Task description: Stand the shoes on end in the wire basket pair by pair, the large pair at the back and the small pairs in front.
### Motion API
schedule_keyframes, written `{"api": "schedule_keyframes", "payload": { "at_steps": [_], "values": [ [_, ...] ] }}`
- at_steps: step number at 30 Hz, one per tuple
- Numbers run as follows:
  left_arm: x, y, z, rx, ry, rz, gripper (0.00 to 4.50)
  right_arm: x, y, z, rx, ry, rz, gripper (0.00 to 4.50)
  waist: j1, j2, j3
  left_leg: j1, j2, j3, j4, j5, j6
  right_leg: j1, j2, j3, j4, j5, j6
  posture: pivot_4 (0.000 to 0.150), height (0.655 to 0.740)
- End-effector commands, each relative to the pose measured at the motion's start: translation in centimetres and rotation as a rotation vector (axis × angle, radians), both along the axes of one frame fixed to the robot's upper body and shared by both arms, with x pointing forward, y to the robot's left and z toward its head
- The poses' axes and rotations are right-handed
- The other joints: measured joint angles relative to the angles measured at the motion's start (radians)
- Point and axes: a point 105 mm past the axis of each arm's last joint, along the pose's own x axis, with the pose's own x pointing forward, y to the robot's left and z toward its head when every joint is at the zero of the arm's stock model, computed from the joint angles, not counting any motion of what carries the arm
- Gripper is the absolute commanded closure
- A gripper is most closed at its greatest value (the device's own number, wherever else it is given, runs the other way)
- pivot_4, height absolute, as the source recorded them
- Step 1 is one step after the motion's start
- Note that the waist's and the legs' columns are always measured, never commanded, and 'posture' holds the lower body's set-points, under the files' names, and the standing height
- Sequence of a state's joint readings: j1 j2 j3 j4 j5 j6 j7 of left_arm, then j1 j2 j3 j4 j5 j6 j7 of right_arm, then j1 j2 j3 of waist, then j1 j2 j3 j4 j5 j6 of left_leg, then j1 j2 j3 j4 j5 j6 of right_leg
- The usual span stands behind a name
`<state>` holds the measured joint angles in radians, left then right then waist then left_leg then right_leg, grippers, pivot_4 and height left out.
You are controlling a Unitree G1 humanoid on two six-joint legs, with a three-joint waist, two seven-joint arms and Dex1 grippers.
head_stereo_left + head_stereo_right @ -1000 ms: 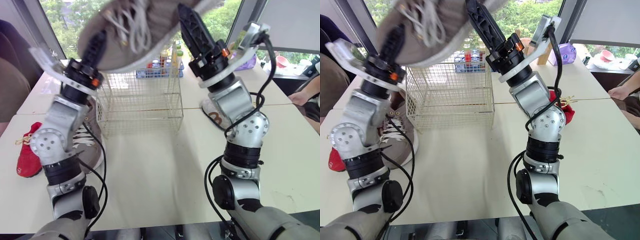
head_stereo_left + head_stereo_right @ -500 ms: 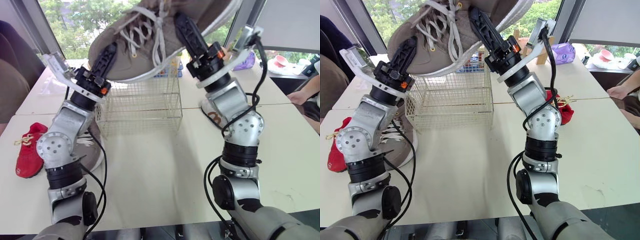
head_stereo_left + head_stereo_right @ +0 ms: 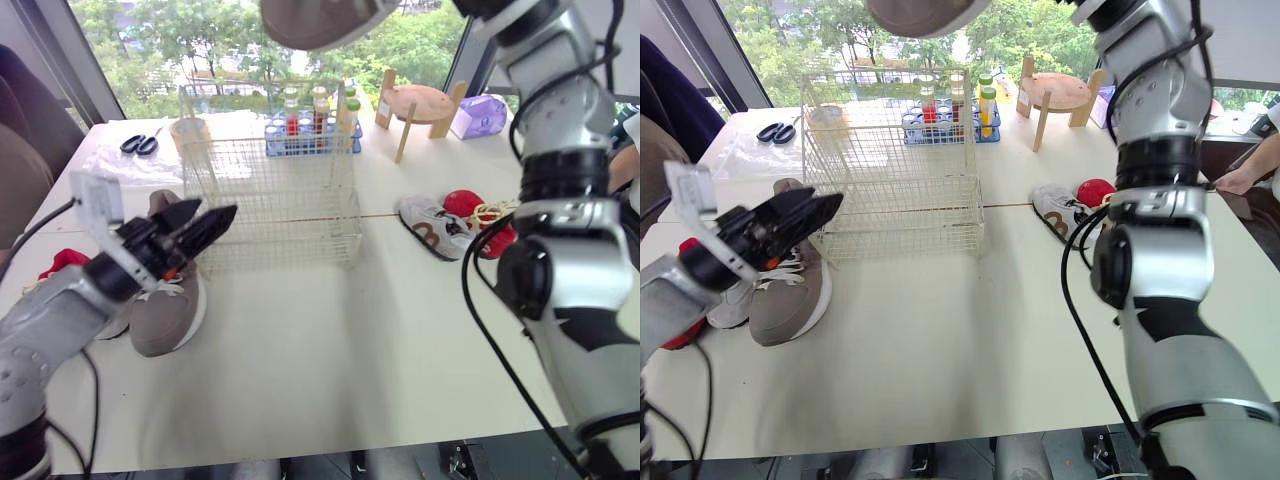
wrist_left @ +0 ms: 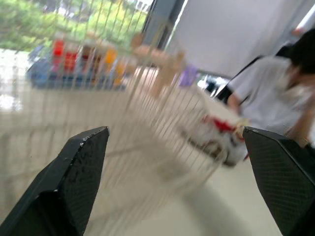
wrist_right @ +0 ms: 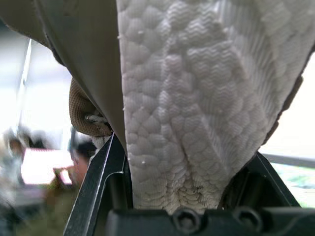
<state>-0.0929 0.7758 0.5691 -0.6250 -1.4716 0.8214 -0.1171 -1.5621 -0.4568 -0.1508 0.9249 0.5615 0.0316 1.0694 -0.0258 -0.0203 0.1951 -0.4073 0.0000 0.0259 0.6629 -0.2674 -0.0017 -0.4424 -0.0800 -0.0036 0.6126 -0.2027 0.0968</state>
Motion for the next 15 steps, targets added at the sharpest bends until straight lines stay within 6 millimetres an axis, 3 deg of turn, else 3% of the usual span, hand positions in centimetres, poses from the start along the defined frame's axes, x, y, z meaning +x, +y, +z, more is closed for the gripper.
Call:
{"api": "schedule_keyframes", "payload": {
  "at_steps": [1, 8, 15],
  "values": [
    [-2.1, -0.1, 1.5, 0.015, -0.054, -0.015, 0.08, -0.2, 1.9, -0.3, -0.181, -0.091, 0.000, 2.83, -0.004, 0.000, 0.000, 0.000, 0.001, 0.000, 0.000, 0.000, 0.000, 0.000, 0.000, 0.000, 0.001, 0.000, -0.001, 0.150, 0.7400],
    [-3.6, -0.4, -0.6, 0.062, 0.029, -0.029, 0.08, 1.7, 4.5, -4.4, -0.485, -0.059, -0.083, 2.83, -0.013, 0.001, 0.001, -0.001, 0.000, -0.001, 0.000, 0.000, -0.001, 0.000, -0.002, 0.000, 0.000, -0.001, -0.001, 0.150, 0.7400],
    [-3.5, -0.7, -1.8, 0.060, 0.050, -0.019, 0.08, 4.1, 5.5, -6.6, -0.558, 0.044, -0.232, 2.83, -0.014, 0.001, 0.000, 0.000, 0.000, -0.002, 0.000, 0.000, -0.002, 0.000, -0.003, 0.000, 0.000, -0.001, -0.002, 0.150, 0.7400]
  ]
}}
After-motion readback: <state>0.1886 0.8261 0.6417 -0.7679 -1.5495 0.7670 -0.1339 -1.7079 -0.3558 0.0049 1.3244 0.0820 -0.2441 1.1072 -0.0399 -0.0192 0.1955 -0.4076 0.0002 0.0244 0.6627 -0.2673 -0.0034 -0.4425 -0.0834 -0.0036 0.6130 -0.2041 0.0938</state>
